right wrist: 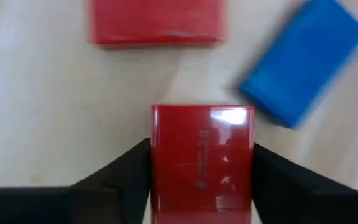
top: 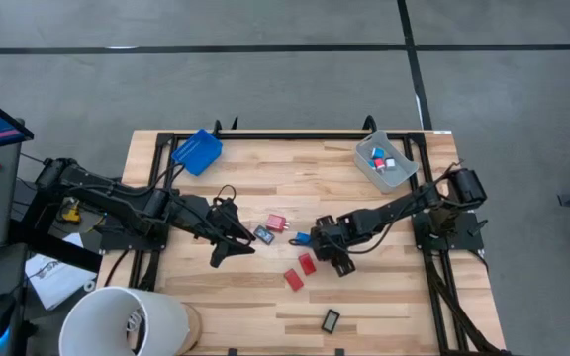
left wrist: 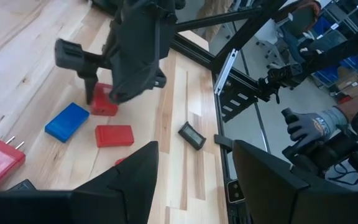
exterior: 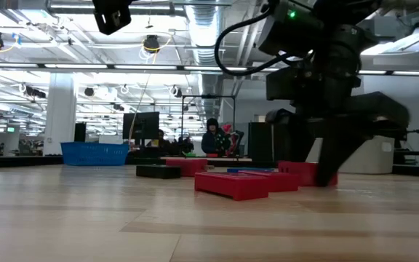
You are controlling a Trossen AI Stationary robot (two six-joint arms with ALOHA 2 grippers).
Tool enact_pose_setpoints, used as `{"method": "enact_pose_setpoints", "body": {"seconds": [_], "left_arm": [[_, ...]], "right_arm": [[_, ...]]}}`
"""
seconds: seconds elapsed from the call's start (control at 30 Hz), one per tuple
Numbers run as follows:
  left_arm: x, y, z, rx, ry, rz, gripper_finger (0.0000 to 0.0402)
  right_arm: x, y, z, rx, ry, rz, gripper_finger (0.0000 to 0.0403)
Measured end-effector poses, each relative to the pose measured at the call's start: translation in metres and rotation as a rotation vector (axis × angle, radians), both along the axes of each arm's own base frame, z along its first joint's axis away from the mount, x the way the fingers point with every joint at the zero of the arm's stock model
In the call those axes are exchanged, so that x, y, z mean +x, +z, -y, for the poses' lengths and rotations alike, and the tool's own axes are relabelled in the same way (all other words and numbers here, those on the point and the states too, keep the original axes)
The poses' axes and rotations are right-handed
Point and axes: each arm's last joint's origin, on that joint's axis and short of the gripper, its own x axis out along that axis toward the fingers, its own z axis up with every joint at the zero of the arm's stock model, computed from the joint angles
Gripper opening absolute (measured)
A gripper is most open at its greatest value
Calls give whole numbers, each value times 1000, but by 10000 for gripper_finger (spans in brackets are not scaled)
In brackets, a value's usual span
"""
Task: Pick & Place Office items
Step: Put the right red charger into the gray bin
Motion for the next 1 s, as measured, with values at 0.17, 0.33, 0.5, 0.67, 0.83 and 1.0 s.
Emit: {"method": "enact_pose_setpoints", "body": {"seconds": [0.17,0.33,0.5,0.67,0.83,1.0], "left_arm": [[0,0,0,2,2,-2,204],[0,0,0,2,2,-4,204],[0,-1,0,15,-3,1,204],[0,-4,0,21,-3,-10,204],[0,-3,-1,27,11,-2,204],[0,-3,-1,49,16,4,204]], "right_arm": [[-1,3,6,3,-148,-5,199],[-9,25,31,5,-426,23,199],[-28,66,68,-10,-829,172,199],[-65,94,113,-23,-1325,220,199],[-105,105,151,-27,-1744,200,205],[-125,110,178,-6,-1957,233,213]]}}
